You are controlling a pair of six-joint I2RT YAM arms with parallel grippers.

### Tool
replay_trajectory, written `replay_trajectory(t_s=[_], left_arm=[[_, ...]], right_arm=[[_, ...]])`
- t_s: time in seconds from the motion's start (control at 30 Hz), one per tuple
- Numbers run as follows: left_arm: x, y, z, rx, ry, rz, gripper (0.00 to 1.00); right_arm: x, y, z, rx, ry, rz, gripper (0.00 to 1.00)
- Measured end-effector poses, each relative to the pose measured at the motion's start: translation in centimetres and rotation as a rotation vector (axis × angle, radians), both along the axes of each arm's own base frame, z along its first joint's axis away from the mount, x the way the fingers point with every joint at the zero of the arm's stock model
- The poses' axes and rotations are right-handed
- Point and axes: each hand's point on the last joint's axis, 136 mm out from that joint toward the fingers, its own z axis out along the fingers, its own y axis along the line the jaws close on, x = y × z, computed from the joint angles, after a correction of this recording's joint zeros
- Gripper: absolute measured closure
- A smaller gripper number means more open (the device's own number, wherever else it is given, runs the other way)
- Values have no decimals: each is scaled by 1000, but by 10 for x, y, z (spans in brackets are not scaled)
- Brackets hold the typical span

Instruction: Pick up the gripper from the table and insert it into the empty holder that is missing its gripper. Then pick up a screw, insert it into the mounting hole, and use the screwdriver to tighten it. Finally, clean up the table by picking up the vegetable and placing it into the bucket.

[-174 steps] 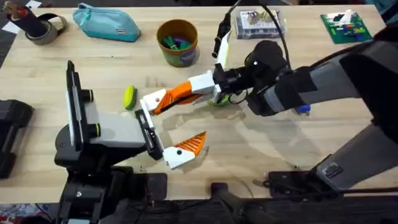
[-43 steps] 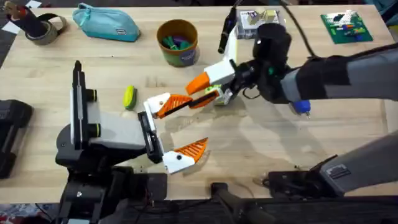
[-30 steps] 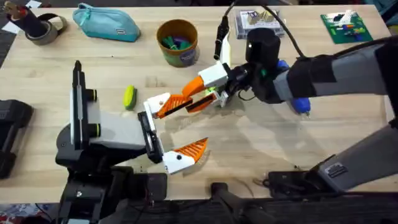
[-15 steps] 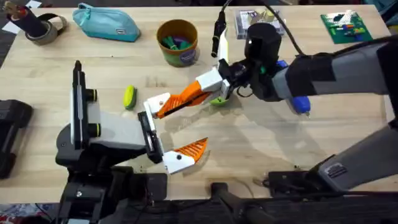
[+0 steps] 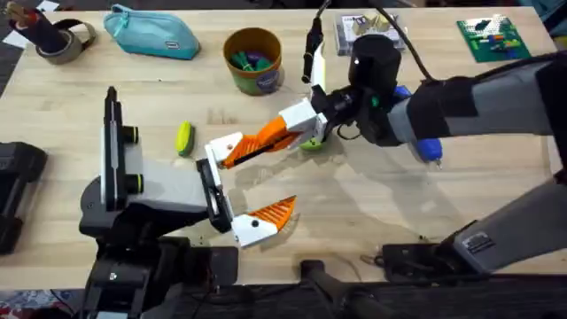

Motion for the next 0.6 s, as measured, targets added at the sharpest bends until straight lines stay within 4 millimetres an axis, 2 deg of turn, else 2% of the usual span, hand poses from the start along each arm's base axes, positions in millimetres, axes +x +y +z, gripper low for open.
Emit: replay_trajectory(t_s=[0.3, 0.6], left_arm=[[0, 0, 0, -6, 15, -2, 11], [5, 2, 0, -4, 16, 29, 11]], right_arm=[[-4, -2, -1, 41, -84, -87, 992], [-4, 6, -3, 33, -61, -150, 992]])
